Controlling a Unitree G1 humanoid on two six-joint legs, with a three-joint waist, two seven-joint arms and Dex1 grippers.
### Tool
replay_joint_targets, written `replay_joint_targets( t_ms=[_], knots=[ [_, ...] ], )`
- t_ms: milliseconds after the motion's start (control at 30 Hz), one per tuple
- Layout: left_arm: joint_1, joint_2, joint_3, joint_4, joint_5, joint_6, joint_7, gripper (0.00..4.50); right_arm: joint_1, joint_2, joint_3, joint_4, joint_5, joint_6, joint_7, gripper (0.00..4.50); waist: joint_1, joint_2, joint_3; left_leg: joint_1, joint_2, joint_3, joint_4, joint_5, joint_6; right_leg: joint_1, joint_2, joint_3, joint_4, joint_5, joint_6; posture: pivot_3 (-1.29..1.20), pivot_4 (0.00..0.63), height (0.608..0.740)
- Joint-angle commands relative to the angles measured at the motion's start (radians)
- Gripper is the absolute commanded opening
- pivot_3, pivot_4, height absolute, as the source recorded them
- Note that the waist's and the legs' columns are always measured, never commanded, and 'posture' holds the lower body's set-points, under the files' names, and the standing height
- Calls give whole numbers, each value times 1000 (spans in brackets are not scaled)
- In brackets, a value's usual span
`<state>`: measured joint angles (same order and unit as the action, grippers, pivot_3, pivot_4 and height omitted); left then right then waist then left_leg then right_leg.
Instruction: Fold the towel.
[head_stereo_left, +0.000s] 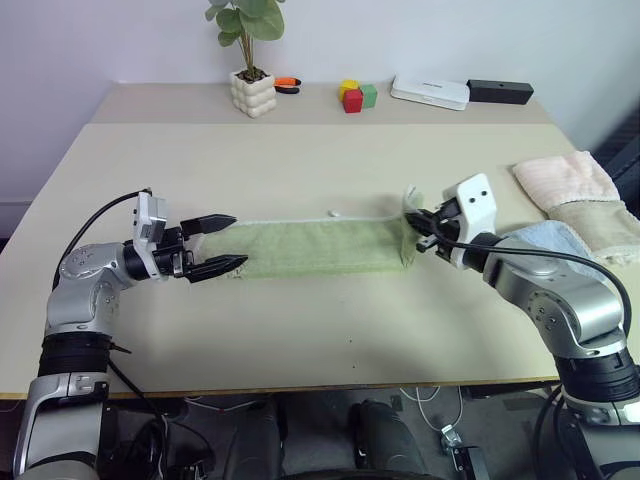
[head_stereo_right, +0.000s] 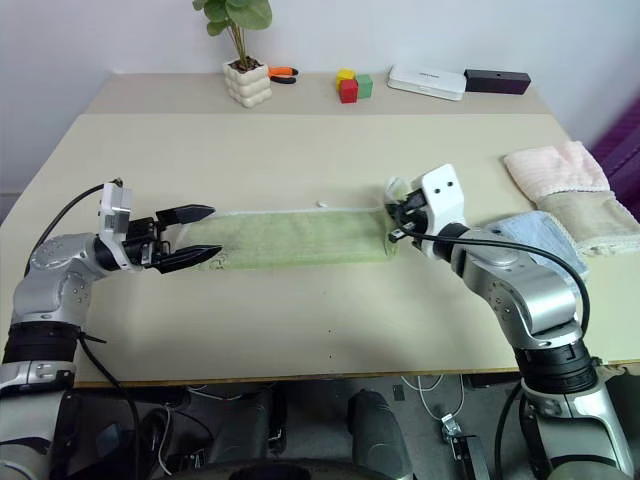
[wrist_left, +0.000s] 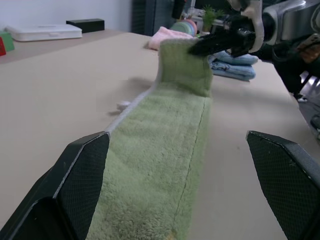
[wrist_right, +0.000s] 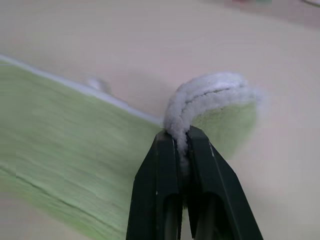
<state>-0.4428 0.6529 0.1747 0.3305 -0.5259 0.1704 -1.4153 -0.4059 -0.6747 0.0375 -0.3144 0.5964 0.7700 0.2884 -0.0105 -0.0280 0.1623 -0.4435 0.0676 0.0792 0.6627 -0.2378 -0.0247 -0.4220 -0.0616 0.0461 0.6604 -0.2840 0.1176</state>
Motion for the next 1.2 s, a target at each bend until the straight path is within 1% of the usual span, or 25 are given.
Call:
replay_joint_targets(
  t_ms=[33,133,333,733,1200],
  knots=[
    [6,31,32,-38,-16,-9,-8,4500,-40,21,22,-69,-18,36,25,58,-1,0,0,0,0,0,0,0,0,0,0,0,0,0,0,0,150,735],
    [15,50,44,-27,-12,-24,-5,4500,-84,112,77,-73,-13,63,28,58,-4,0,0,0,0,0,0,0,0,0,0,0,0,0,0,0,150,735],
    [49,52,55,-68,-22,-18,9,4500,-98,204,142,-41,-41,74,79,58,-1,0,0,-1,0,1,0,0,0,-1,0,0,0,0,0,0,150,735],
    [104,53,66,-147,-34,5,40,4500,-140,320,223,81,-133,47,161,58,-2,0,0,-1,0,1,0,0,0,-1,0,0,1,0,0,0,150,735],
    [120,47,63,-176,-36,12,54,4500,-123,425,252,125,-208,31,192,58,-3,0,0,-1,0,1,0,0,0,-1,0,0,1,0,0,0,150,735]
  ],
)
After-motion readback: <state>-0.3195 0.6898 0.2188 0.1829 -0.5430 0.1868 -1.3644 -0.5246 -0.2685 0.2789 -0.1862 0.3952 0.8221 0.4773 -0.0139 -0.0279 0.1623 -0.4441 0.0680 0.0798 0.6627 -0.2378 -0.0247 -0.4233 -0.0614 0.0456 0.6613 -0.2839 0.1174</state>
